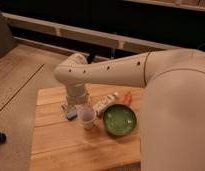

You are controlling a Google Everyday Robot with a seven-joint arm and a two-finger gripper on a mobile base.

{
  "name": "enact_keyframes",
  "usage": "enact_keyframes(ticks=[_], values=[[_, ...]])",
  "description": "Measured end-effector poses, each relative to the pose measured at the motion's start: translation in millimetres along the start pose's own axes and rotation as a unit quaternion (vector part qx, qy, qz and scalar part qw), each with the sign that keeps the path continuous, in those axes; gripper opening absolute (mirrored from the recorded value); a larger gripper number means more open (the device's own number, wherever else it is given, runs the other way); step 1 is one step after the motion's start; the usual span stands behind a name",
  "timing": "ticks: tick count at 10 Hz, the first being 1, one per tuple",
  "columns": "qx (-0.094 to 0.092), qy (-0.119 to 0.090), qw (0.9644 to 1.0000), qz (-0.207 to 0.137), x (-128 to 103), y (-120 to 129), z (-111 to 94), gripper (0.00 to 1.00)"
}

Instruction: Wipe the white sponge on the table

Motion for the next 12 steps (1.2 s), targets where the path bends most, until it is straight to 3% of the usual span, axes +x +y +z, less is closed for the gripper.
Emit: enact_keyframes(ticks=[2,4,5,7,9,10,12], values=[[0.006,-0.012,0.9998,-0.013,-5.0,1.5,-4.5,0.65],[0.022,-0.064,0.9939,-0.088,-26.0,25.2,-23.2,0.65],[0.027,-0.094,0.9859,-0.136,-39.7,46.2,-32.8,0.65],[0.028,-0.135,0.9636,-0.229,-63.9,91.8,-37.6,0.65],[0.015,-0.159,0.9479,-0.276,-86.4,113.2,-32.4,0.65],[0.011,-0.165,0.9447,-0.283,-92.0,116.1,-31.3,0.65],[0.011,-0.165,0.9444,-0.284,-92.2,116.9,-31.2,0.65]])
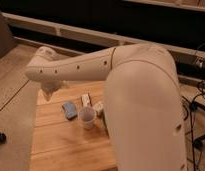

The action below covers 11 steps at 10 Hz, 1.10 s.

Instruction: Wipe the white sponge on the table

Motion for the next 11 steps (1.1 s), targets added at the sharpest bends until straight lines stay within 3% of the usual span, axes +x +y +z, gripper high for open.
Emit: enact_keyframes(ticks=[3,6,9,11], values=[[0.000,-0.004,0.9998,0.020,-0.4,-3.6,4.9,0.65],[-0.011,0.005,0.9977,0.066,5.6,-15.8,47.3,0.65],[-0.045,0.012,0.9980,0.042,-1.4,4.1,87.5,0.65],[-0.049,0.042,0.9976,0.023,10.1,6.5,116.8,0.65]])
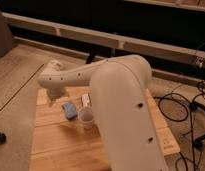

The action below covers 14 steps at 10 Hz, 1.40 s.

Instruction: Wipe the white sponge on the table

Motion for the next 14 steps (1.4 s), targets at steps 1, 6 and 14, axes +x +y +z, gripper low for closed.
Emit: enact_keyframes(ticks=[1,6,14], values=[[0.010,0.017,0.9998,-0.007,5.0,-9.7,8.9,0.65],[0.029,0.059,0.9978,0.013,13.7,-20.0,35.9,0.65],[0.067,0.072,0.9945,0.036,9.3,-48.2,50.4,0.65]])
